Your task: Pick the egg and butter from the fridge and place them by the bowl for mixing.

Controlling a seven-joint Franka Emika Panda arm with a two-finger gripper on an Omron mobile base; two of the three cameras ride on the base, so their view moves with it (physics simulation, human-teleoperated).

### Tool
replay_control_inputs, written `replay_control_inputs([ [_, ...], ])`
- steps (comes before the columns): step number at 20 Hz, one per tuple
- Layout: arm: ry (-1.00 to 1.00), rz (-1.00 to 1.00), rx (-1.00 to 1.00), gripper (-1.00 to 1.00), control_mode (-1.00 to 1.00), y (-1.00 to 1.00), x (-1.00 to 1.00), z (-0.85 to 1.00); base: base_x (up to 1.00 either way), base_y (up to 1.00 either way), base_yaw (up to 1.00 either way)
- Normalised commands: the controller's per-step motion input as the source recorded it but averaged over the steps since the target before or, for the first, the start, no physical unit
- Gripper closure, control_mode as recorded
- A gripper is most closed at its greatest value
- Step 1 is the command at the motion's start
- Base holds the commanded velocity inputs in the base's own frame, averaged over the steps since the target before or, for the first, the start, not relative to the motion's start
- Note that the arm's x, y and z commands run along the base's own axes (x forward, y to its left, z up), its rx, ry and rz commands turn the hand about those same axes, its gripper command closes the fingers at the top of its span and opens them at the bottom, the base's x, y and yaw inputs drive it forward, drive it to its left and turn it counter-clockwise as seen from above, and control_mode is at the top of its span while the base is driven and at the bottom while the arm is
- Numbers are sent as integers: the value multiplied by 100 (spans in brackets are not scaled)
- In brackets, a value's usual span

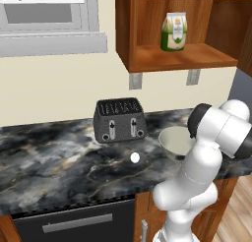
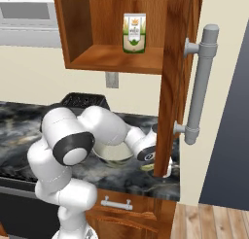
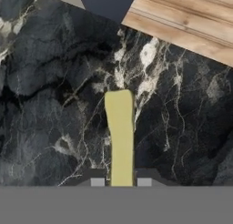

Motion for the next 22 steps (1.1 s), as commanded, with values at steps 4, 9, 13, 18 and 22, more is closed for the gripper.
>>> replay_control_inputs([
  [4,0,-4,0,100,-100,0,20,-19,0,0,0],
  [9,0,-3,0,-100,-100,0,6,-15,0,0,0],
  [13,0,-3,0,-100,-100,-5,-1,-1,0,0,0],
  [18,0,-3,0,-100,-100,0,-4,10,0,0,0],
  [22,0,-5,0,-100,-100,1,-5,31,0,0,0],
])
